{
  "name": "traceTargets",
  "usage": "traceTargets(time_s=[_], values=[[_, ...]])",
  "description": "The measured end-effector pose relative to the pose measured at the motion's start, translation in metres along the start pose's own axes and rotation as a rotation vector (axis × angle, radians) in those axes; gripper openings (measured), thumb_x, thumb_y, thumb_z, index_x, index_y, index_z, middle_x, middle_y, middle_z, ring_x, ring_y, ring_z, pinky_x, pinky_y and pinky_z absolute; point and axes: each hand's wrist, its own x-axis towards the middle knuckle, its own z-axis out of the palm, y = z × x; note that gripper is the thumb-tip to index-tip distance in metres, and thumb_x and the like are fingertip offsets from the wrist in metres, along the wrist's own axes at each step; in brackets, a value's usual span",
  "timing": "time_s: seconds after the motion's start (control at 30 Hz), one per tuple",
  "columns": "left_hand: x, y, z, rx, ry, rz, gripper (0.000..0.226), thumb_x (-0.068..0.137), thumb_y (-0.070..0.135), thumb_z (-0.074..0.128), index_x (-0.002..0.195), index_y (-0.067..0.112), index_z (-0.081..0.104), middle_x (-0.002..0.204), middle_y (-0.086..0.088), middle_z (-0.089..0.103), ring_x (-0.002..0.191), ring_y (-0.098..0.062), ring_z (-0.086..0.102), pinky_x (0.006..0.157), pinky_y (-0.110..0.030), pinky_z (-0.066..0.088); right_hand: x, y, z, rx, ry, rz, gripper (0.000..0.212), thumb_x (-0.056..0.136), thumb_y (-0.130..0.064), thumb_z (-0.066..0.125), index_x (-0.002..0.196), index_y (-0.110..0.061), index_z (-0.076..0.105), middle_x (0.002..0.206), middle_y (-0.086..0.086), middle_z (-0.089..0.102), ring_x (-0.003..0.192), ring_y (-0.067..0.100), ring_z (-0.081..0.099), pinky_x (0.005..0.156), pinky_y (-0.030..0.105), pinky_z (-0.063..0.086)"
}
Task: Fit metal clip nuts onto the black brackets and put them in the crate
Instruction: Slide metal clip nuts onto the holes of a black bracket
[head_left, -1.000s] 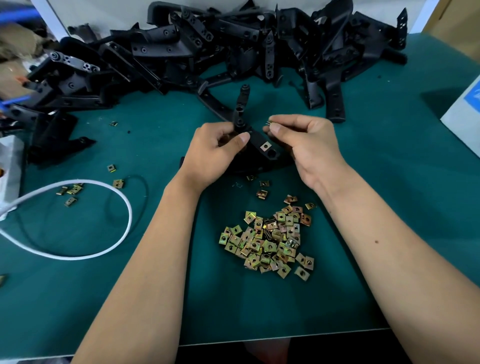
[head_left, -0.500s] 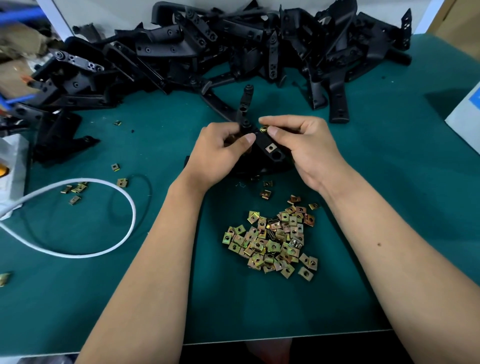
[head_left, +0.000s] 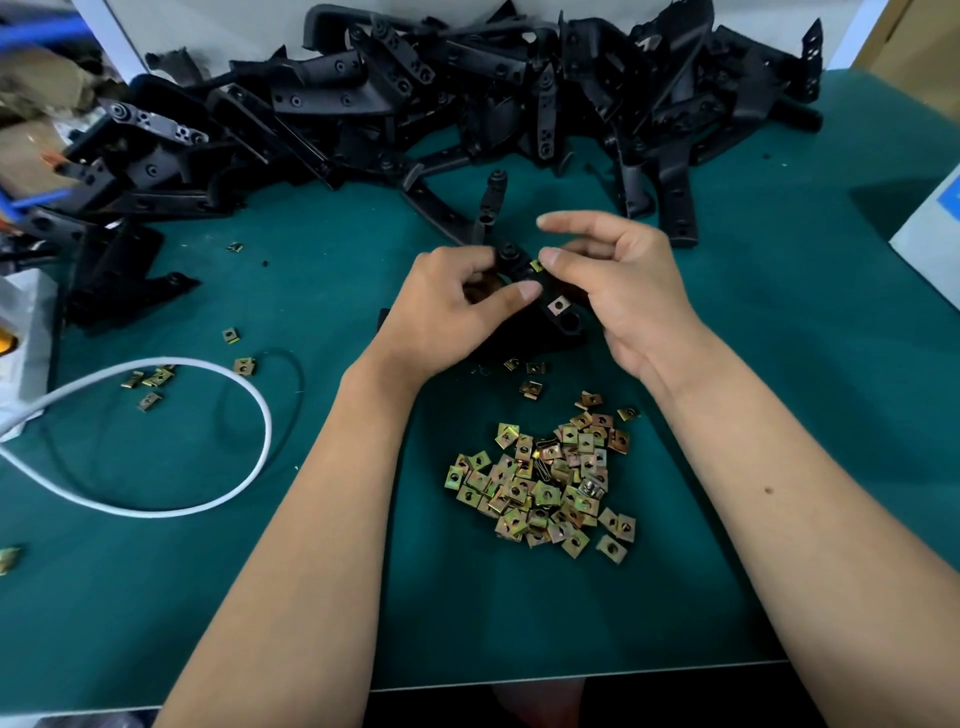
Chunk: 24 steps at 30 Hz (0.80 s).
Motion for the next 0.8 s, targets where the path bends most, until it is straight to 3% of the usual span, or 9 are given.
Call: traceTargets(time_s=[0.07,0.13,0.3,0.37,0.47,0.6,0.7,0.8], values=[[-0.001,0.002,0.001,0.034,0.000,0.012,0.033,0.088,0.039,0.080,0.086,0.008,0.071,0.070,-0.007,0.065,0.061,-0.018,0.054,0.058,-0.032,0.042,0.001,-0.003,-0.002,-0.024,0.005,-0.023,0.027,0.085,-0.007,0.079,0.105,-0.026,0.079,0.071,-0.008,0.070,0.084,0.007,0.070,0.099,0.031,0.053],[-0.001,0.004,0.002,0.063,0.023,0.021,0.035,0.085,0.043,0.082,0.083,0.010,0.069,0.068,-0.003,0.064,0.061,-0.016,0.053,0.058,-0.033,0.043,0.001,-0.005,-0.003,-0.060,-0.006,-0.056,0.028,0.086,-0.008,0.078,0.106,-0.027,0.079,0.070,-0.008,0.069,0.082,0.005,0.069,0.097,0.030,0.052],[0.001,0.005,0.005,0.102,-0.001,0.006,0.037,0.085,0.048,0.076,0.100,0.015,0.072,0.085,-0.002,0.073,0.080,-0.022,0.067,0.074,-0.046,0.053,0.000,-0.006,-0.001,-0.137,-0.060,-0.129,0.029,0.087,-0.007,0.076,0.107,-0.028,0.078,0.073,-0.005,0.072,0.072,0.003,0.063,0.074,0.018,0.052],[0.001,0.003,0.005,0.098,-0.004,0.000,0.038,0.085,0.049,0.075,0.104,0.016,0.072,0.088,-0.001,0.073,0.084,-0.022,0.068,0.077,-0.047,0.054,0.000,-0.006,0.000,-0.159,-0.066,-0.144,0.029,0.088,-0.008,0.075,0.107,-0.029,0.077,0.075,-0.003,0.072,0.071,0.003,0.062,0.072,0.018,0.052],[0.003,0.000,0.006,0.083,0.008,-0.001,0.029,0.087,0.045,0.077,0.099,0.019,0.072,0.082,0.003,0.071,0.077,-0.017,0.065,0.071,-0.040,0.053,0.000,-0.003,0.002,-0.175,-0.035,-0.141,0.023,0.089,-0.012,0.075,0.106,-0.028,0.077,0.077,-0.004,0.074,0.072,0.003,0.065,0.071,0.018,0.052],[0.006,-0.006,0.010,0.061,0.086,-0.064,0.031,0.086,0.049,0.078,0.075,0.024,0.064,0.065,0.009,0.060,0.058,-0.005,0.050,0.052,-0.024,0.041,-0.003,0.002,0.009,-0.190,0.058,-0.131,0.013,0.095,-0.018,0.068,0.097,-0.023,0.080,0.083,-0.012,0.077,0.084,0.000,0.071,0.070,0.013,0.051],[0.006,-0.009,0.012,0.058,0.101,-0.073,0.030,0.085,0.053,0.077,0.087,0.024,0.071,0.075,0.004,0.068,0.067,-0.014,0.061,0.062,-0.038,0.051,-0.004,0.002,0.011,-0.165,0.044,-0.112,0.019,0.099,-0.017,0.062,0.096,-0.020,0.080,0.089,-0.012,0.078,0.091,0.000,0.072,0.074,0.013,0.053],[0.005,-0.009,0.013,0.087,0.106,-0.054,0.042,0.082,0.063,0.070,0.096,0.024,0.070,0.078,0.005,0.067,0.070,-0.016,0.061,0.065,-0.042,0.053,-0.004,0.004,0.013,-0.092,0.041,-0.073,0.020,0.101,-0.017,0.062,0.092,-0.015,0.079,0.088,-0.012,0.079,0.092,0.001,0.073,0.078,0.014,0.053]])
